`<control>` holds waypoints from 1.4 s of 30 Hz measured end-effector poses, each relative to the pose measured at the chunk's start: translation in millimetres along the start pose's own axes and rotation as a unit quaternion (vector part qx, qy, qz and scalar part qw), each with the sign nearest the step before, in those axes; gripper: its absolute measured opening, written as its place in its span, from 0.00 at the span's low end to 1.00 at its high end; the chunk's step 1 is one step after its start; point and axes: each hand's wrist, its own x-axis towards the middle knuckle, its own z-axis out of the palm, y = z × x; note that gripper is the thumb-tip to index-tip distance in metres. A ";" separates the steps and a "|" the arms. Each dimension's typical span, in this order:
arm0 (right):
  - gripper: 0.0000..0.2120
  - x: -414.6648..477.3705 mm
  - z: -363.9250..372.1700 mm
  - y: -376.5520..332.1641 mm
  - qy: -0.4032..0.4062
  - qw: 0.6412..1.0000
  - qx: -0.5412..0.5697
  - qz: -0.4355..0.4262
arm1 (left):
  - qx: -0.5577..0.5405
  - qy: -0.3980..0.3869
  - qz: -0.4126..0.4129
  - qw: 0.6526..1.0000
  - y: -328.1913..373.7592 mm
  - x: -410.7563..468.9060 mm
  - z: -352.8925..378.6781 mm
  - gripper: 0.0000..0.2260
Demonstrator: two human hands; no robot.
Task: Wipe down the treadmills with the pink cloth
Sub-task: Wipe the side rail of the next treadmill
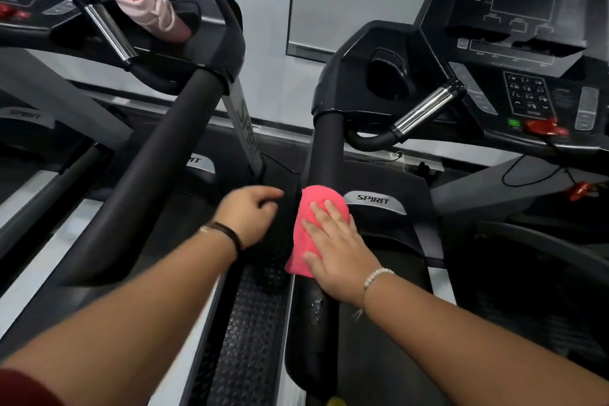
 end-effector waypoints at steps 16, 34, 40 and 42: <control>0.21 30.4 -38.1 25.7 0.092 0.970 0.196 0.109 | -0.006 -0.060 -0.039 0.997 57.2 -29.9 59.8 0.23; 0.23 36.7 -28.9 42.5 -0.028 0.998 0.022 0.046 | 0.070 -0.129 0.034 0.989 52.9 -87.0 77.4 0.39; 0.23 35.3 -26.7 44.6 -0.013 0.999 0.016 0.033 | 0.056 -0.115 0.012 0.992 45.6 -108.6 79.2 0.47; 0.23 35.5 -26.8 45.0 -0.013 0.999 0.014 0.032 | 0.049 -0.156 0.045 0.986 33.6 -113.1 75.3 0.51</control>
